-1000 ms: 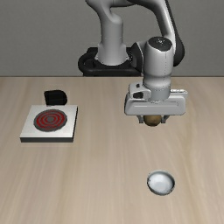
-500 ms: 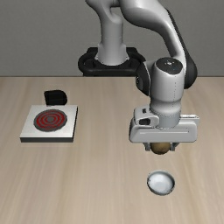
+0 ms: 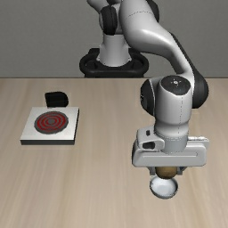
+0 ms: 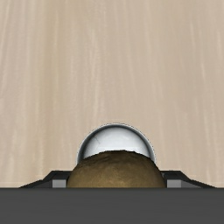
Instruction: Pick up the kiwi and place it on the white bowl with the stove turned on
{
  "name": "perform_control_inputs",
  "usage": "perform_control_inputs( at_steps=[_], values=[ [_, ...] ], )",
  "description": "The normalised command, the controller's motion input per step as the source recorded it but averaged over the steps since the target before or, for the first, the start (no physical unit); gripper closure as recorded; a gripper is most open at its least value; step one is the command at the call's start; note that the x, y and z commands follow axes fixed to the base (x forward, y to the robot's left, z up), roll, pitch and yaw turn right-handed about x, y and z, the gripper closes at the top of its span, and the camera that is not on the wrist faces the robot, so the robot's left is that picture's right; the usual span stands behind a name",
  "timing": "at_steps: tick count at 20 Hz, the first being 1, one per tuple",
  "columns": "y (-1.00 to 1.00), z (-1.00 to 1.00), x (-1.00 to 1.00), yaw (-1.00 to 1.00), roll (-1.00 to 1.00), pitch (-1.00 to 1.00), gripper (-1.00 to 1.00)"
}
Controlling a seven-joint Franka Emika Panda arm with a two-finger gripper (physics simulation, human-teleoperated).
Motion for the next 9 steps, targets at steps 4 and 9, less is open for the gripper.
perform_control_inputs(
  at_steps=[4,9],
  values=[
    [0.0,0.0,0.0,0.0,0.0,0.0,-1.0],
    [0.0,0.0,0.0,0.0,0.0,0.0,-1.0]
  ],
)
